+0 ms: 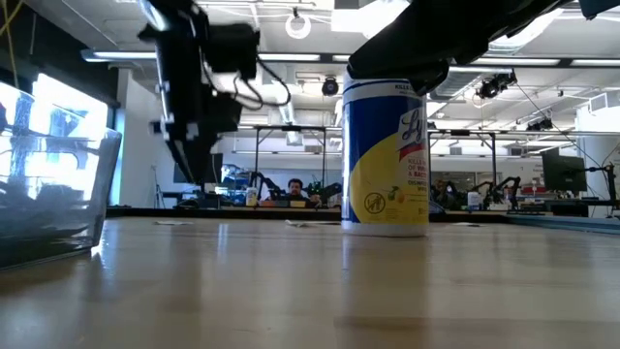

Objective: Pick & Place First Aid Supplies
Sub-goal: Put the alcohol pad into the white bin

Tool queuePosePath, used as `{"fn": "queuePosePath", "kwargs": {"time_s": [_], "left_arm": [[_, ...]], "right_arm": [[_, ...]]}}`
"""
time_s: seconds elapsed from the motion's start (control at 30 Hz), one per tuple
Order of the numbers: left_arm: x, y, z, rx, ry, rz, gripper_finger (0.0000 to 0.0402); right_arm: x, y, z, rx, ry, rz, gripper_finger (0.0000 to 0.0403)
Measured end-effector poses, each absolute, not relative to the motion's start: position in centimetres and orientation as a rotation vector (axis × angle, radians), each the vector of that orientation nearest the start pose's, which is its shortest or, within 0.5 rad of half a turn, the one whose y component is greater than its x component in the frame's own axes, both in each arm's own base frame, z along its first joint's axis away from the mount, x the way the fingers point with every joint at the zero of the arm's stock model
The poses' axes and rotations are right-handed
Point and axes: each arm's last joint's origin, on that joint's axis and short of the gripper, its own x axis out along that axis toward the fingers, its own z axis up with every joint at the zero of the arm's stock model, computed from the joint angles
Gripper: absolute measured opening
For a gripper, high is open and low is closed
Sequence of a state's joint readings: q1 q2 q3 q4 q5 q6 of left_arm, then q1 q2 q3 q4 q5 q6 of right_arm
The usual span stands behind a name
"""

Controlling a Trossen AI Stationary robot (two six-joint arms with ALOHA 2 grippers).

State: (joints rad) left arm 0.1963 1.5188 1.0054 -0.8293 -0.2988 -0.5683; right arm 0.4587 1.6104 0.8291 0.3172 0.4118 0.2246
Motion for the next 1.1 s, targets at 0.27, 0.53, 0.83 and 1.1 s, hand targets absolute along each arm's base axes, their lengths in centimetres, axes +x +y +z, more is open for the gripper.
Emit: {"fn": "queuePosePath", "kwargs": {"time_s": [0.27,0.53,0.83,1.1], "left_arm": [[23.8,9.7,16.5,-0.517,1.156,0.904,0.0104],[22.8,10.1,14.0,-0.560,1.056,0.914,0.0104],[22.8,10.1,13.6,-0.556,1.007,0.926,0.0104],[22.9,10.2,13.6,-0.549,0.994,0.930,0.0091]], "right_arm": [[30.2,13.6,19.5,0.026,0.422,-0.002,0.0047],[30.2,13.6,19.5,0.025,0.423,-0.002,0.0046],[30.2,13.6,19.5,0.025,0.423,-0.001,0.0047],[30.2,13.6,19.5,0.025,0.423,-0.002,0.0049]]}}
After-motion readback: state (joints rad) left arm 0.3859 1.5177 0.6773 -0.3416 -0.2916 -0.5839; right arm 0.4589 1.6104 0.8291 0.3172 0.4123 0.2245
